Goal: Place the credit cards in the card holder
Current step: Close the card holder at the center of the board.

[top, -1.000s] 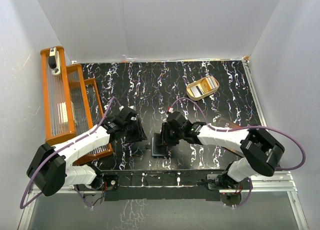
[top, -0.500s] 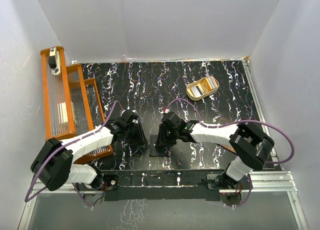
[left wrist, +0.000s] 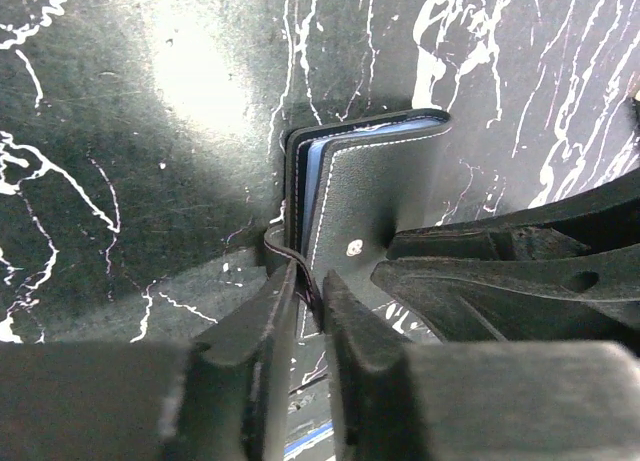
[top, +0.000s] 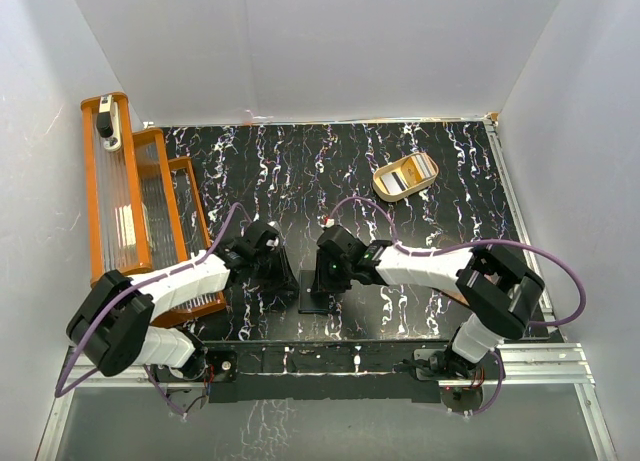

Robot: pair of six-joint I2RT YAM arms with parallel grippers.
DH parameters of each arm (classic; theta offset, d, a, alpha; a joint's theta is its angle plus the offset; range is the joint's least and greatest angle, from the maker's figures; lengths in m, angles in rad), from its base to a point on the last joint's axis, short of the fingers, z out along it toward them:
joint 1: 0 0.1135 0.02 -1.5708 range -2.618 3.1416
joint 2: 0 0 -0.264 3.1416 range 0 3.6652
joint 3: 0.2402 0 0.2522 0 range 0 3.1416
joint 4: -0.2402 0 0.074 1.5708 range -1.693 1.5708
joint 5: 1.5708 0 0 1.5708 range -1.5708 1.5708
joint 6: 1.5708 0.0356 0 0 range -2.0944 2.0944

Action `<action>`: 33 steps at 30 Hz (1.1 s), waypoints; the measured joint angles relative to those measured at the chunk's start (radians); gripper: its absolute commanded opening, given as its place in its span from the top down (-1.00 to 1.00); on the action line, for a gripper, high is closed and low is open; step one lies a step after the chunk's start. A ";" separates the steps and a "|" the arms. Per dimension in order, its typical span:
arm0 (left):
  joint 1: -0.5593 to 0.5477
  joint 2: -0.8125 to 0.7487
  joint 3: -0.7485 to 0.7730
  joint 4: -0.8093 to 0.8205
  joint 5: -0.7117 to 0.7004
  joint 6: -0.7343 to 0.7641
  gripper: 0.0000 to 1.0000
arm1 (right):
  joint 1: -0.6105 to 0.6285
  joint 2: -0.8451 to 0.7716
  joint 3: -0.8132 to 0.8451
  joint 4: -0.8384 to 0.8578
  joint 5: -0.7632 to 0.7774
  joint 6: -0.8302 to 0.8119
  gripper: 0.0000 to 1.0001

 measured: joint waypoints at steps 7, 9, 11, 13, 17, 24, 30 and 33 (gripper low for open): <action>0.000 0.005 -0.011 0.051 0.036 -0.017 1.00 | 0.004 0.010 0.015 -0.018 0.006 -0.002 0.62; 0.000 0.008 -0.023 0.080 0.054 -0.026 1.00 | 0.005 0.010 0.015 -0.018 0.006 -0.002 0.63; 0.000 0.012 -0.038 0.113 0.071 -0.037 1.00 | 0.006 0.010 0.015 -0.018 0.006 -0.002 0.63; 0.001 0.026 -0.049 0.143 0.089 -0.047 0.98 | 0.006 0.011 0.015 -0.018 0.006 -0.002 0.63; 0.003 0.054 -0.062 0.197 0.121 -0.066 0.85 | 0.006 0.012 0.015 -0.016 0.005 -0.010 0.63; 0.007 0.055 -0.071 0.223 0.135 -0.090 0.54 | 0.011 0.010 0.015 -0.013 0.008 -0.047 0.61; 0.006 0.038 -0.068 0.194 0.135 -0.116 0.48 | 0.015 0.003 0.012 -0.012 0.024 -0.053 0.60; 0.006 0.027 -0.045 0.142 0.120 -0.111 0.36 | 0.017 0.002 0.010 -0.009 0.028 -0.053 0.60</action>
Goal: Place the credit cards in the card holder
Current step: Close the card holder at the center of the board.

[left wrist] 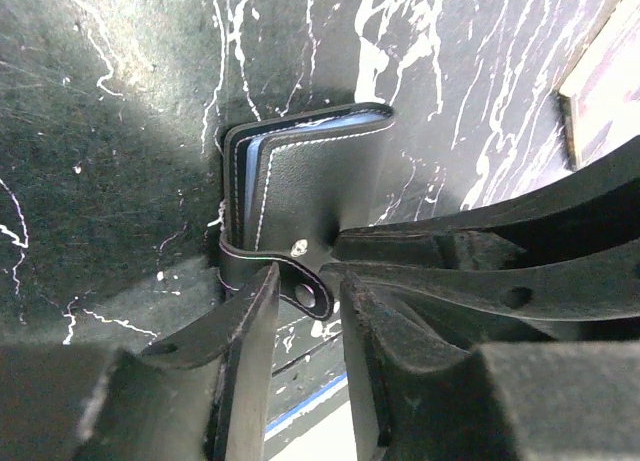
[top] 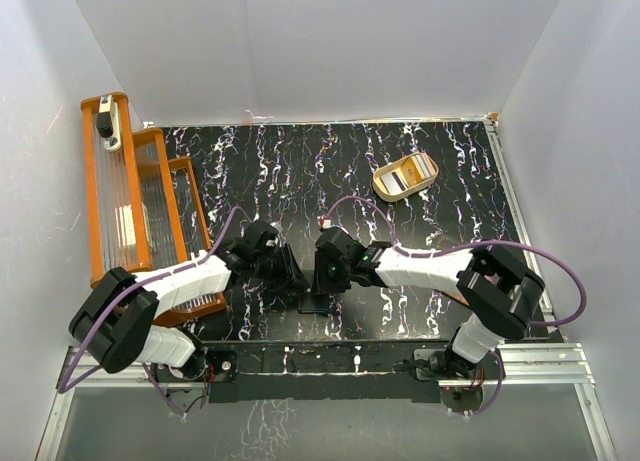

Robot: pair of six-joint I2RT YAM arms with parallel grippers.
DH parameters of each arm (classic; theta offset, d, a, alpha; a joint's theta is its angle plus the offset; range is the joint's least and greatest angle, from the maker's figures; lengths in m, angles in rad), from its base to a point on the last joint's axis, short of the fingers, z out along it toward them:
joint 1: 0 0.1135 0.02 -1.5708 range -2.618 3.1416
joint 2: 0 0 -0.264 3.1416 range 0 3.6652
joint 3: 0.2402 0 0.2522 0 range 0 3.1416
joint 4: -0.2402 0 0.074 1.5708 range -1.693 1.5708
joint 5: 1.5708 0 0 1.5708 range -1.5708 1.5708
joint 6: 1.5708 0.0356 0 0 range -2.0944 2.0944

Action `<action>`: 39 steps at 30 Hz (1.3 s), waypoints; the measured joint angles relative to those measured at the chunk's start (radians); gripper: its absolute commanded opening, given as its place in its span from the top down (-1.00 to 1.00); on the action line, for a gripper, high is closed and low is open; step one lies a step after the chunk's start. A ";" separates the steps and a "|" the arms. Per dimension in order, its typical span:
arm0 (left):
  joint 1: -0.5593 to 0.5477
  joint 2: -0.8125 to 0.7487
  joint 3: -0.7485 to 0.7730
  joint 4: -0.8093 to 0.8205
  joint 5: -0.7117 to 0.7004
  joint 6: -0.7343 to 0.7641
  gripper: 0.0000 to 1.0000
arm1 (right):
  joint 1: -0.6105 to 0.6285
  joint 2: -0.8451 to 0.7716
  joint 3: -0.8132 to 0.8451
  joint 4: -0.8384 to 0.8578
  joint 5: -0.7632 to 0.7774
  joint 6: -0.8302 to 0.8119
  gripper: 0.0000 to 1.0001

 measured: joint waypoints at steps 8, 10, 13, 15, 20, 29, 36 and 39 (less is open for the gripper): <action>0.000 -0.016 0.090 -0.107 -0.053 0.042 0.21 | 0.000 -0.024 -0.018 0.007 0.023 0.002 0.56; 0.000 -0.016 0.096 -0.120 -0.061 0.048 0.19 | 0.000 -0.035 -0.026 0.006 0.028 0.002 0.56; 0.000 -0.019 0.102 -0.148 -0.077 0.056 0.19 | 0.000 -0.039 -0.029 0.006 0.030 0.002 0.55; 0.001 -0.022 0.109 -0.167 -0.090 0.062 0.26 | 0.000 -0.040 -0.029 0.006 0.030 0.004 0.55; 0.006 -0.023 0.138 -0.202 -0.112 0.082 0.58 | 0.000 -0.055 -0.040 0.009 0.030 0.005 0.55; 0.014 -0.014 0.159 -0.214 -0.127 0.137 0.59 | 0.000 -0.053 -0.044 0.018 0.022 0.006 0.56; 0.016 0.046 0.159 -0.132 -0.063 0.176 0.60 | 0.002 -0.044 -0.044 0.023 0.019 0.008 0.56; 0.016 0.087 0.159 -0.108 -0.047 0.187 0.63 | 0.002 -0.044 -0.044 0.022 0.020 0.008 0.56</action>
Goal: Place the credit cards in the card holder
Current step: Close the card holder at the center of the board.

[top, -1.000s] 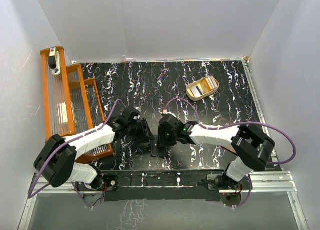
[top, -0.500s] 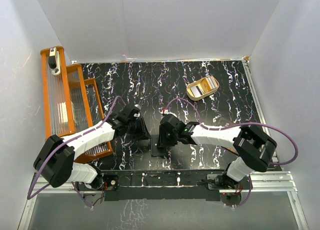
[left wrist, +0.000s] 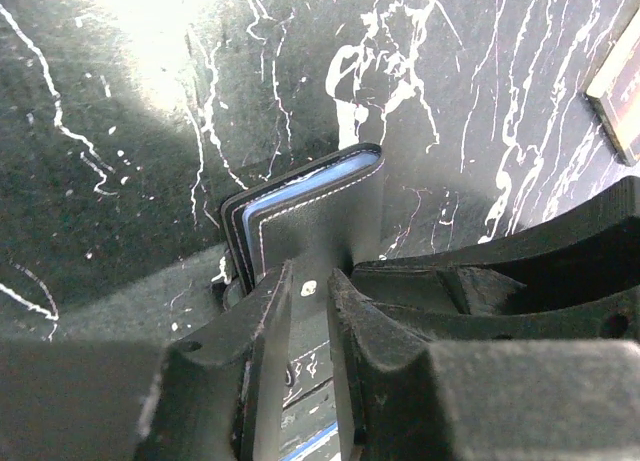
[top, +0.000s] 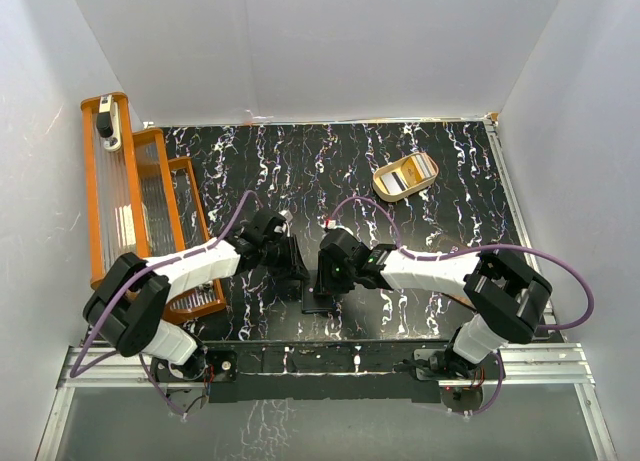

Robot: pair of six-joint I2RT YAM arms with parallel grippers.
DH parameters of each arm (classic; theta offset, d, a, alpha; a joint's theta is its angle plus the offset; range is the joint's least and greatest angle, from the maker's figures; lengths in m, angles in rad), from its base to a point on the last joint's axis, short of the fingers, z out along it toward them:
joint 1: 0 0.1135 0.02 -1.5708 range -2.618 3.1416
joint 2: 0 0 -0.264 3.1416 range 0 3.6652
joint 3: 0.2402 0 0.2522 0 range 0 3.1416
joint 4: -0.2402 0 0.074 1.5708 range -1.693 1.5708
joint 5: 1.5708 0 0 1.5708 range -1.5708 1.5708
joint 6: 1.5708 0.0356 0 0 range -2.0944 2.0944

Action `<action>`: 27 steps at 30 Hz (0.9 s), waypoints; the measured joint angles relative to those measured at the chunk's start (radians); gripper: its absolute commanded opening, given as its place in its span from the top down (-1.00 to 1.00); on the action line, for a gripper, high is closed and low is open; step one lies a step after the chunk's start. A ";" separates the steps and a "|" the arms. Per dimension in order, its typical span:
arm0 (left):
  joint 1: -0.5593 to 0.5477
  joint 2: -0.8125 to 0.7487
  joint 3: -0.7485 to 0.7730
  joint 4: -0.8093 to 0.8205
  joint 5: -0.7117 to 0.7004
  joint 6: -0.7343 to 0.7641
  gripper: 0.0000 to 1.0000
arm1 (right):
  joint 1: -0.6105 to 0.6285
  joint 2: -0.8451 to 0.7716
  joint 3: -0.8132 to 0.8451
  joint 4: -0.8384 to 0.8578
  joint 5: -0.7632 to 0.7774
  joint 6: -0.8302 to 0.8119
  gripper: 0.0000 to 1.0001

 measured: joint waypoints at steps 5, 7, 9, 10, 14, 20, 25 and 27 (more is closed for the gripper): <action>0.001 0.037 -0.012 0.058 0.034 0.012 0.66 | 0.003 0.000 0.000 0.000 0.004 0.000 0.56; 0.002 0.048 -0.013 0.066 0.040 0.016 0.67 | 0.005 0.000 0.001 0.000 0.006 0.000 0.56; 0.003 0.060 -0.014 0.077 0.043 0.021 0.67 | 0.005 0.000 0.001 -0.002 0.006 0.000 0.56; 0.003 0.063 -0.014 0.079 0.044 0.023 0.68 | 0.006 0.000 0.002 -0.003 0.006 0.000 0.56; 0.004 0.066 -0.031 0.098 0.047 0.023 0.69 | 0.014 -0.002 0.014 -0.014 0.011 0.023 0.54; 0.006 0.064 -0.046 0.126 0.055 0.015 0.70 | 0.051 -0.024 0.043 -0.019 0.027 0.076 0.47; 0.006 0.064 -0.047 0.128 0.056 0.012 0.70 | 0.081 -0.027 0.070 -0.012 0.060 0.113 0.46; 0.006 0.064 -0.049 0.131 0.056 0.010 0.70 | 0.086 -0.027 0.074 -0.010 0.064 0.124 0.47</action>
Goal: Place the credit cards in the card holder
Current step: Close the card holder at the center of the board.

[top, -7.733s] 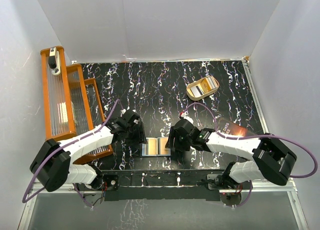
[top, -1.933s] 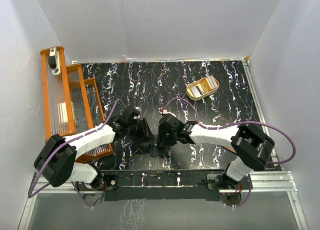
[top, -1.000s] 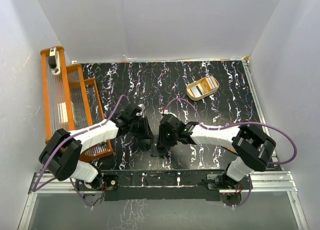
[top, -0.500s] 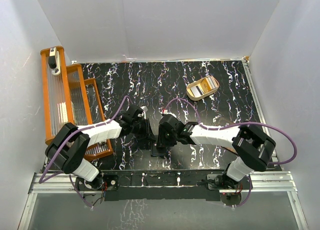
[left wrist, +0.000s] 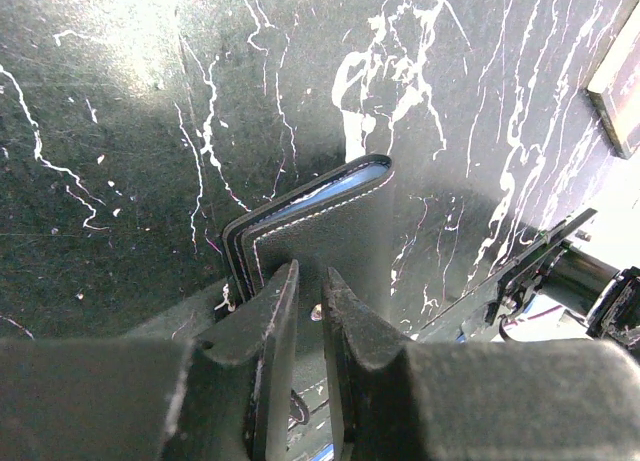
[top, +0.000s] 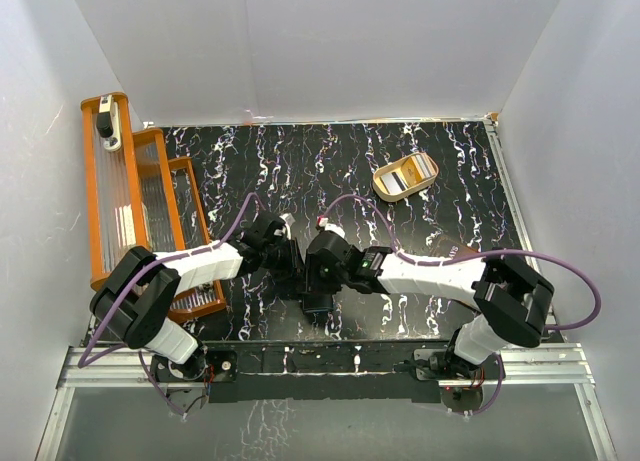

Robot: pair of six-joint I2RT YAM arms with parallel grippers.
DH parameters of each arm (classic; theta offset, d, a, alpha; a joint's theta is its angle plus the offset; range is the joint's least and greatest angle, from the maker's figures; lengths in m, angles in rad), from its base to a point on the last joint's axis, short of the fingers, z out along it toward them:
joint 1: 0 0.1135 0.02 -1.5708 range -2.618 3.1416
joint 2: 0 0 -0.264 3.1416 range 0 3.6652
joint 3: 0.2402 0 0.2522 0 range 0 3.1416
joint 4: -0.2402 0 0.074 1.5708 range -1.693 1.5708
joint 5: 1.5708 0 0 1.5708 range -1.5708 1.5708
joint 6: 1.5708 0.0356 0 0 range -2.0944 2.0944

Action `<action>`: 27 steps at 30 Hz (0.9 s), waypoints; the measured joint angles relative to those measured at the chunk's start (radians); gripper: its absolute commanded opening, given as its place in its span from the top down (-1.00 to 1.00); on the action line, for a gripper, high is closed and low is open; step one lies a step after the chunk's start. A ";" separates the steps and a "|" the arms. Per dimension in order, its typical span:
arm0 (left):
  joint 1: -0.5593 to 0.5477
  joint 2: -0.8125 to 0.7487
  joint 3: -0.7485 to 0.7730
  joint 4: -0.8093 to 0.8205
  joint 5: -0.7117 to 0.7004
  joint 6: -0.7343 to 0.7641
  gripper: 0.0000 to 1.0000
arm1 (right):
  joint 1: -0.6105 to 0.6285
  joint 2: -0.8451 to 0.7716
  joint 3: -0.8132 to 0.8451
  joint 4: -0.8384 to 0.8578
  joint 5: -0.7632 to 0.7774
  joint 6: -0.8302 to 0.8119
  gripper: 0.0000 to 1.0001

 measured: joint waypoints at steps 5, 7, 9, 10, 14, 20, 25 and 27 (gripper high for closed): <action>0.002 -0.003 -0.008 0.009 0.003 -0.007 0.70 | 0.012 0.018 0.021 0.003 0.022 0.011 0.49; 0.003 -0.005 -0.010 0.010 0.003 -0.008 0.70 | 0.017 0.027 0.030 0.004 0.031 0.012 0.52; 0.004 -0.005 -0.011 0.011 0.003 -0.011 0.70 | 0.021 0.037 0.034 0.003 0.039 0.013 0.56; 0.004 -0.005 -0.011 0.011 0.004 -0.013 0.70 | 0.023 0.041 0.034 0.003 0.041 0.014 0.57; 0.004 -0.006 -0.015 0.017 0.004 -0.016 0.70 | 0.026 0.061 0.042 -0.001 0.048 0.017 0.61; 0.005 -0.013 -0.023 0.024 0.003 -0.019 0.70 | 0.032 0.073 0.049 -0.008 0.053 0.019 0.66; 0.005 -0.013 -0.024 0.026 0.003 -0.021 0.70 | 0.034 0.081 0.053 -0.017 0.060 0.019 0.66; 0.005 -0.013 -0.024 0.026 0.003 -0.022 0.70 | 0.035 0.083 0.055 -0.019 0.063 0.018 0.64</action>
